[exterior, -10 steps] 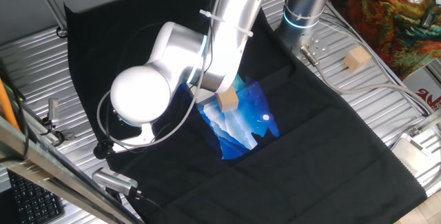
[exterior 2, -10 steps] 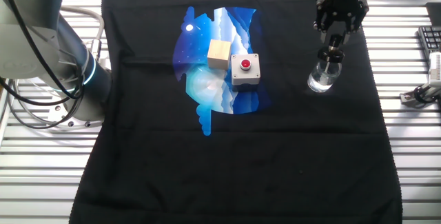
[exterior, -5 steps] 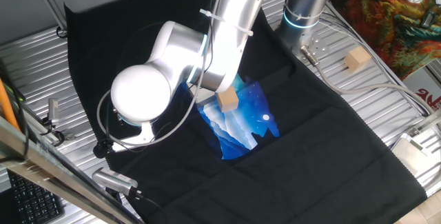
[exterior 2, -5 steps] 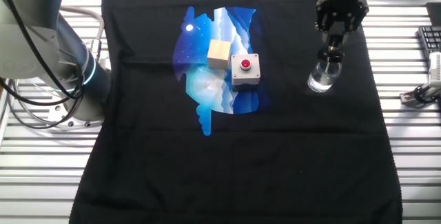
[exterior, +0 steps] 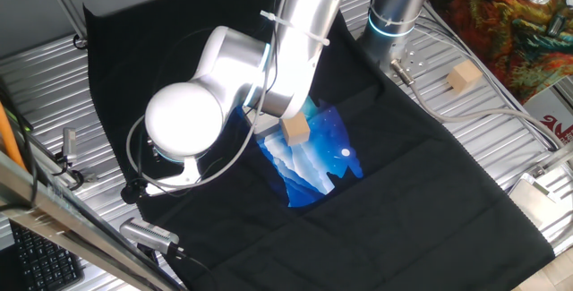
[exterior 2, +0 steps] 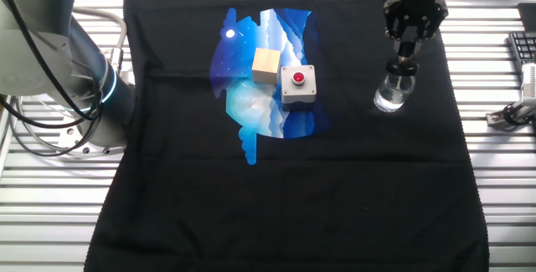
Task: Screw the lid onto the jar
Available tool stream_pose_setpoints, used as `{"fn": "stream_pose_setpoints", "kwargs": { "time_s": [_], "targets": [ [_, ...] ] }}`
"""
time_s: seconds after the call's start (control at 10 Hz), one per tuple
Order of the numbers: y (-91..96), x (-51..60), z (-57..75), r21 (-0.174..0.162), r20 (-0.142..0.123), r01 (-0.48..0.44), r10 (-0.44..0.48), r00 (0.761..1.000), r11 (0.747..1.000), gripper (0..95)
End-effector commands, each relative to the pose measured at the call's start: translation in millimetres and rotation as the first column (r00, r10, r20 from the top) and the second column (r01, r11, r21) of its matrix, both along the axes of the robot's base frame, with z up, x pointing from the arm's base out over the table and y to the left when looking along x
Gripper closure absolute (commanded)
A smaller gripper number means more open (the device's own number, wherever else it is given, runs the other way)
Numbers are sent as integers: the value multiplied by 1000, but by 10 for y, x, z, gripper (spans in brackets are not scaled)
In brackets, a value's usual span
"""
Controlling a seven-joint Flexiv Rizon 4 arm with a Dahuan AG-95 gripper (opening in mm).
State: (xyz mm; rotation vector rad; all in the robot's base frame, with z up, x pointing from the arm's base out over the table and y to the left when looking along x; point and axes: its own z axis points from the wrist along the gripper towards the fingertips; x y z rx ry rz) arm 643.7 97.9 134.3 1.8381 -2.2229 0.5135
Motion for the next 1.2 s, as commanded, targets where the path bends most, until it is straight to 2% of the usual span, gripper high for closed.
{"fn": "stream_pose_setpoints", "kwargs": {
  "time_s": [0.1,0.5,1.2],
  "targets": [
    [1,9,9,10,-2,-1,1,1000,1000,950],
    [-13,30,85,21,-7,-3,3,1000,1000,950],
    [-28,-17,198,123,21,24,-26,999,992,950]
  ]
}}
